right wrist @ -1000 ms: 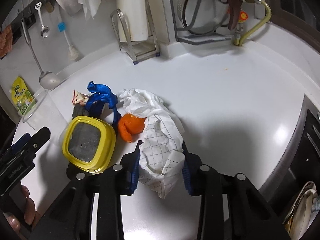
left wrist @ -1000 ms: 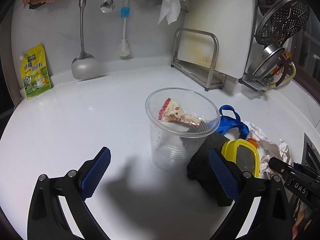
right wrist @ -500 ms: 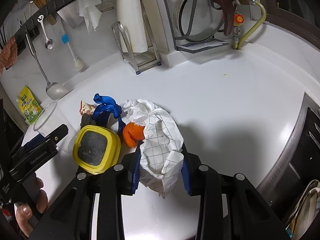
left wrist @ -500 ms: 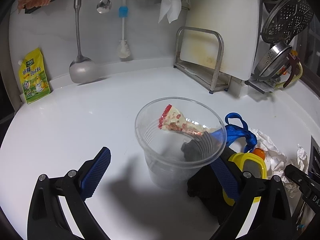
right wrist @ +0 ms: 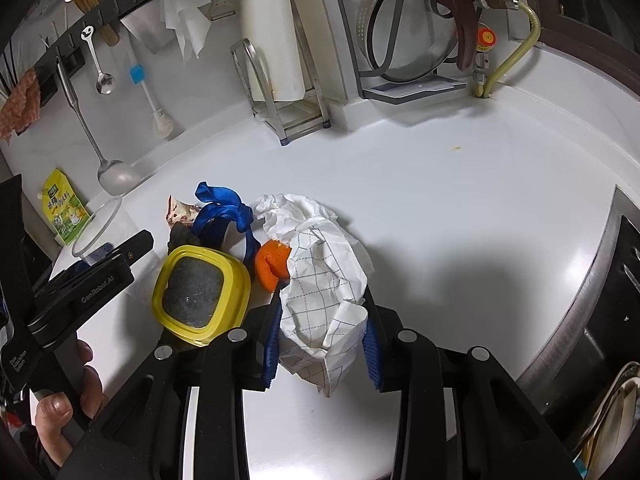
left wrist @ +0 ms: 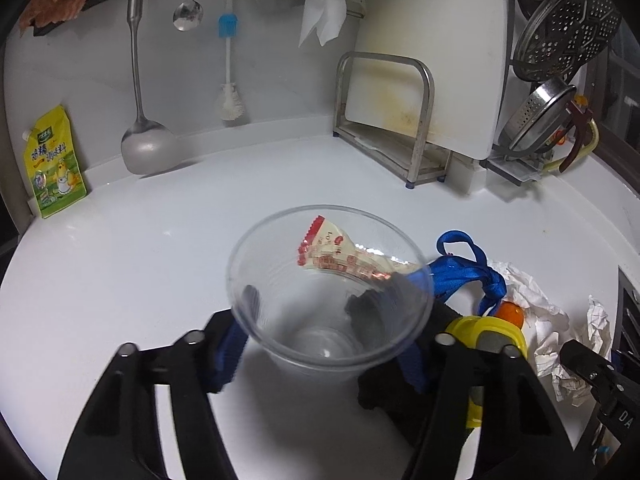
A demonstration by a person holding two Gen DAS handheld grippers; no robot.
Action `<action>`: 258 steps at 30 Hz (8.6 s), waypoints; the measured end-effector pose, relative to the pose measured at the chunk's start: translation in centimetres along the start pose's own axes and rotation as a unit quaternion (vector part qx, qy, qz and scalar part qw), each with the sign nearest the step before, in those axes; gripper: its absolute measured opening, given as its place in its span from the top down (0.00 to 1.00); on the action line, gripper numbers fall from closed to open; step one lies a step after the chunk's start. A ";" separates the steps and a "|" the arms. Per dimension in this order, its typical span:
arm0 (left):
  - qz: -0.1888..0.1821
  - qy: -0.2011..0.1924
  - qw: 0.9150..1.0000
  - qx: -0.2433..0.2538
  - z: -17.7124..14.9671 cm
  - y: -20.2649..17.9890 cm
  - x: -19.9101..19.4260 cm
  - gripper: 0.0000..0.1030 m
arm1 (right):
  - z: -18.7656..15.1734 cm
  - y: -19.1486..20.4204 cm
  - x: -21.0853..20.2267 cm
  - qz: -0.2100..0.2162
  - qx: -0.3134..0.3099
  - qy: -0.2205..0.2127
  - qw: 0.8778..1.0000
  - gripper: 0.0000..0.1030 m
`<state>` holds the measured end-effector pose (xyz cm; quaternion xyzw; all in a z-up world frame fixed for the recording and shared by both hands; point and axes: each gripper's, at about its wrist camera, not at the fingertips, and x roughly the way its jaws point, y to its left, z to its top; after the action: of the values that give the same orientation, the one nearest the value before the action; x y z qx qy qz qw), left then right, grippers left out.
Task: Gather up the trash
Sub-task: 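Grasp the white checked paper with the right tool while the left grasps the clear cup, then carry paper and cup over the bin and open the right tool to drop paper, then lower the clear plastic cup into the bin and open the left tool, then move the left tool to the yellow-rimmed lid and grasp it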
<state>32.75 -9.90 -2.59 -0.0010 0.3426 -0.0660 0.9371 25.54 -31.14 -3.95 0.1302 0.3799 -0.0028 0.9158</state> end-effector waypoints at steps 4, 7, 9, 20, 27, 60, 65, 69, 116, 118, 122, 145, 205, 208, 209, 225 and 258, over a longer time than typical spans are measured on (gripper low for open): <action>-0.011 -0.020 1.000 -0.006 -0.4 0.4 -1.3 0.46 | -0.1 0.1 0.0 0.001 0.001 -0.001 1.000 0.68; -0.008 -0.023 1.000 0.002 -0.9 0.4 -2.3 0.47 | -0.3 0.2 -0.2 0.002 0.000 -0.002 1.000 0.68; -0.005 -0.020 1.000 0.006 -1.3 0.7 -2.8 0.47 | -0.5 0.3 -0.5 0.002 0.000 -0.004 1.000 0.68; 0.005 -0.050 0.999 0.006 -4.6 3.9 -11.1 0.47 | -3.3 1.6 -2.9 -0.002 -0.013 -0.015 1.000 0.68; 0.004 -0.055 0.998 0.017 -8.4 4.9 -15.6 0.47 | -6.8 2.9 -6.8 -0.005 -0.016 -0.033 0.999 0.68; -0.040 -0.025 0.996 0.072 -24.1 4.1 -27.6 0.47 | -27.3 7.7 -20.8 0.021 -0.045 -0.024 0.998 0.68; -0.045 -0.018 0.996 0.074 -25.0 3.8 -27.9 0.47 | -28.7 7.7 -20.9 0.025 -0.050 -0.015 0.998 0.68; -0.045 -0.006 0.996 0.079 -25.8 3.5 -27.7 0.47 | -29.4 7.4 -20.6 0.028 -0.049 -0.007 0.998 0.68; -0.052 0.050 0.995 0.072 -28.9 4.4 -25.2 0.34 | -31.1 6.3 -17.5 0.024 -0.032 0.027 0.999 0.51; -0.051 0.050 0.995 0.072 -28.9 4.4 -25.3 0.33 | -31.1 6.2 -17.6 0.023 -0.030 0.025 0.999 0.51; -0.051 0.052 0.995 0.071 -28.8 4.5 -25.3 0.33 | -31.1 6.1 -17.7 0.027 -0.027 0.025 0.999 0.51; -0.046 0.038 0.997 0.053 -27.6 5.7 -26.2 0.27 | -30.7 5.7 -19.1 0.035 -0.018 0.006 0.999 0.50; -0.045 -0.016 0.999 0.026 -17.7 5.9 -23.1 0.06 | -22.0 5.6 -18.7 0.058 -0.029 -0.056 0.996 0.35; -0.042 -0.027 0.999 0.020 -15.6 6.0 -22.3 0.06 | -19.3 5.7 -18.5 0.058 -0.037 -0.071 0.995 0.33; -0.040 -0.032 0.999 0.018 -14.9 6.1 -22.0 0.06 | -18.6 5.6 -18.3 0.055 -0.040 -0.074 0.995 0.33; -0.035 -0.042 0.998 0.012 -6.2 1.4 -13.5 0.06 | -5.4 1.9 -10.7 0.035 -0.040 -0.050 0.997 0.32; -0.045 0.050 0.996 0.055 -3.2 -7.7 -2.2 0.35 | -0.3 -7.2 -4.1 0.049 0.035 -0.009 0.998 0.32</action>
<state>28.05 -17.17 -3.29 0.0385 0.3849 -0.1265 0.9134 21.67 -38.42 -2.95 0.1807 0.3647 0.0279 0.9130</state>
